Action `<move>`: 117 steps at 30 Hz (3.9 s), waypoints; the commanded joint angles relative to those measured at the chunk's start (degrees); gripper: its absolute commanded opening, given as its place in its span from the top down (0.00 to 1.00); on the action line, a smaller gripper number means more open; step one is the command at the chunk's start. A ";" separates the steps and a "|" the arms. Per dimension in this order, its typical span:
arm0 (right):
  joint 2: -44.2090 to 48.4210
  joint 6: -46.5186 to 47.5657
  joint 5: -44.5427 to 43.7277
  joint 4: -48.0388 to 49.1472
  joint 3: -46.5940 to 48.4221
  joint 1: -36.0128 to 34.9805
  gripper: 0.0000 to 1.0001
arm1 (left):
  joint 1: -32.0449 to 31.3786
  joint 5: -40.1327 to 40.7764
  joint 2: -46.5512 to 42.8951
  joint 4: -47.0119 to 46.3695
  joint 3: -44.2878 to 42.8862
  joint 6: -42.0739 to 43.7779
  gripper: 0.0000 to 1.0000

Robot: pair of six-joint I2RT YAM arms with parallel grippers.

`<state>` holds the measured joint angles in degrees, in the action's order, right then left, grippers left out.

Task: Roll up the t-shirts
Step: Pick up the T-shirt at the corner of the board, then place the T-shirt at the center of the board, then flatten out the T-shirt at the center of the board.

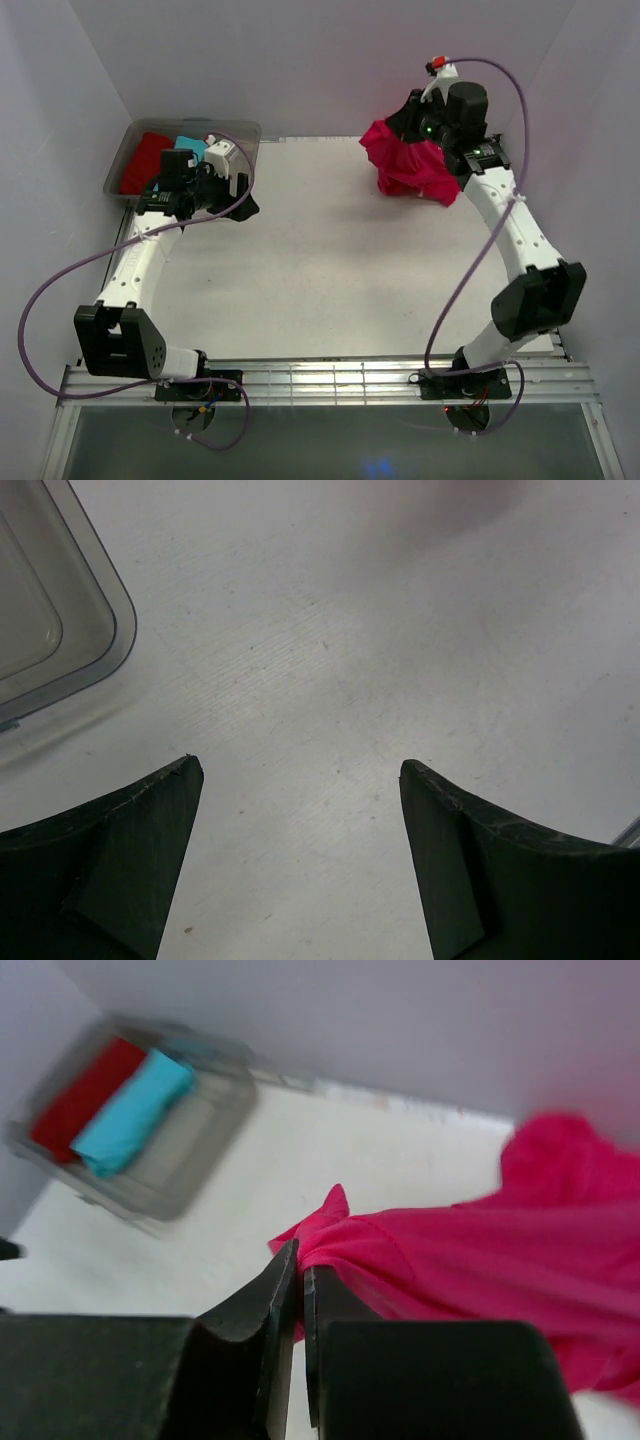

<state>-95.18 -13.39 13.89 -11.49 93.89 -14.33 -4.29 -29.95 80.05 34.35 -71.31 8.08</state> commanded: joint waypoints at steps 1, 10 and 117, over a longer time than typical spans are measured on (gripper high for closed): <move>7.98 1.79 7.72 1.56 6.12 -3.33 0.92 | 0.08 -4.59 -4.64 0.46 -2.61 0.01 0.10; 11.68 -3.05 7.56 1.03 6.23 -4.40 0.92 | 0.08 -4.50 -7.10 0.11 -3.93 -0.34 0.07; 20.71 -8.32 -13.62 -8.03 -37.26 11.17 0.07 | -31.32 19.39 17.34 6.98 -17.57 9.15 0.33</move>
<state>-81.23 -19.20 2.00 -20.08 62.06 -1.48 -44.49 -20.01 102.06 44.16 -94.37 20.14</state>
